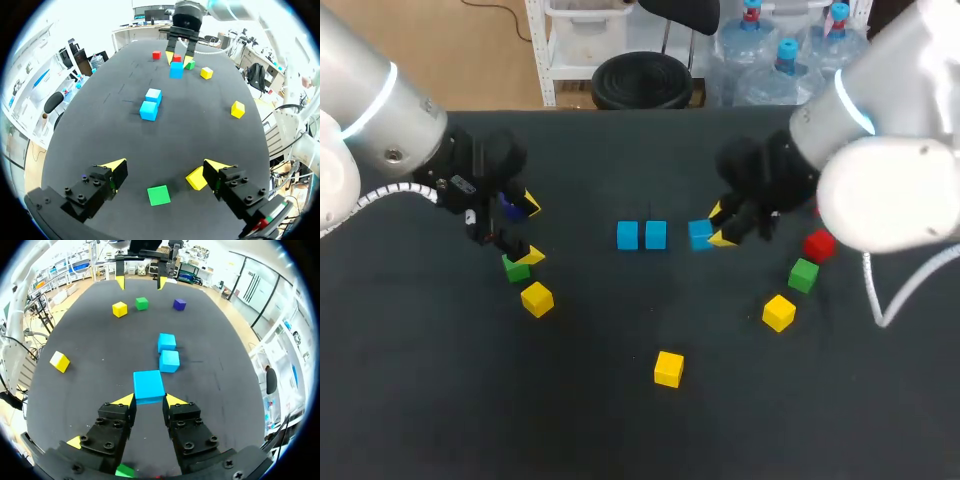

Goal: Place the blue cubes, place green cubes on the blue cubes, place the yellow cubes on the green cubes, then place the red cubes on the yellow cubes, and place purple cube on the red cubes.

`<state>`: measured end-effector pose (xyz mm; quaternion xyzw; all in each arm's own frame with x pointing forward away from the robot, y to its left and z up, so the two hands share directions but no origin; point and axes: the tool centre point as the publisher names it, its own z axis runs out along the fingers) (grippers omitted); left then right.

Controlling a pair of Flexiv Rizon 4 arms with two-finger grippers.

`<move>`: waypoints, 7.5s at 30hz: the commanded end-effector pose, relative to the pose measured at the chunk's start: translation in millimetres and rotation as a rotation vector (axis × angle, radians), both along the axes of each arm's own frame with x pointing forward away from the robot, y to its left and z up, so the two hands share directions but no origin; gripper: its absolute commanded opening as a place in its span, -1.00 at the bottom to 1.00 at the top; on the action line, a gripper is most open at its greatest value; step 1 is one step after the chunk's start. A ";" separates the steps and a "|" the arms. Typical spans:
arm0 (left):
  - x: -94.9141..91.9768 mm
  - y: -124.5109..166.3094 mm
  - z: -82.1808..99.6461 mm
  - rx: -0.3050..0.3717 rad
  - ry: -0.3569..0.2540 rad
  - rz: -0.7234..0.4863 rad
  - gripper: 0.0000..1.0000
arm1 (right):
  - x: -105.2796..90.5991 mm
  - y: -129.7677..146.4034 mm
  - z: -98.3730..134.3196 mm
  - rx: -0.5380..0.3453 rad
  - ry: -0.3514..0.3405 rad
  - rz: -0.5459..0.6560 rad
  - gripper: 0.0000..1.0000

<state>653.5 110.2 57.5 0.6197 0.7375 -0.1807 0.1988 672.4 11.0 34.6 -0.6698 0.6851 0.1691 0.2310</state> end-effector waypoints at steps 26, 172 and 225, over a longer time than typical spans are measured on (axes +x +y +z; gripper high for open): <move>0.1 1.2 -0.6 -0.004 -0.002 -0.003 1.00 | 18.7 17.5 -31.5 0.034 0.045 -0.084 -1.00; 0.1 1.2 -0.6 -0.004 -0.002 -0.003 1.00 | -79.8 -138.8 -0.6 0.042 0.059 -0.534 1.00; 0.1 1.2 -0.6 -0.004 -0.002 -0.003 1.00 | -55.0 -133.6 -37.2 0.074 0.100 -0.493 -0.59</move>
